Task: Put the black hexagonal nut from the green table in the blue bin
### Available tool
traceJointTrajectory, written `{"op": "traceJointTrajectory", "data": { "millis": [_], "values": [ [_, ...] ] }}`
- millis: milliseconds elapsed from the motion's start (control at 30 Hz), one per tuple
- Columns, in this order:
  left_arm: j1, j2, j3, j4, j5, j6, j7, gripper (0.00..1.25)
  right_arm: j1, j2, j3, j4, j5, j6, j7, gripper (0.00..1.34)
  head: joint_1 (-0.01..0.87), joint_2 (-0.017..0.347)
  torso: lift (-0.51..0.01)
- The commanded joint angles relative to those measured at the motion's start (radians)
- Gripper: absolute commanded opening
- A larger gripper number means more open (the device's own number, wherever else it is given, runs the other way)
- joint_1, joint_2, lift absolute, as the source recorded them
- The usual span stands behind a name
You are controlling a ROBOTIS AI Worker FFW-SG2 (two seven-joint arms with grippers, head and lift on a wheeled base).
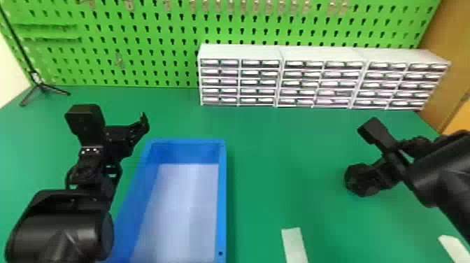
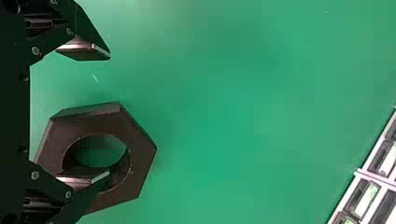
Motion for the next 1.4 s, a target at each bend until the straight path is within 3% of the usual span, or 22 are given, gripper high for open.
{"op": "traceJointTrajectory", "data": {
  "millis": [0,633,1367],
  "values": [
    [0.000,0.000,0.000,0.000,0.001,-0.001,0.000,1.08,-0.015,0.008,0.024,0.036,-0.007,-0.024,0.000,0.94,0.683,0.028,-0.096],
    [0.000,0.002,0.000,0.000,-0.001,-0.001,-0.002,1.08,-0.043,0.031,0.052,0.133,-0.026,-0.067,0.000,0.94,0.683,0.028,-0.096],
    [0.000,0.003,-0.003,0.000,-0.010,-0.005,-0.002,1.08,-0.035,0.031,0.013,0.136,-0.017,-0.083,0.000,0.94,0.683,0.028,-0.096]
  ]
}}
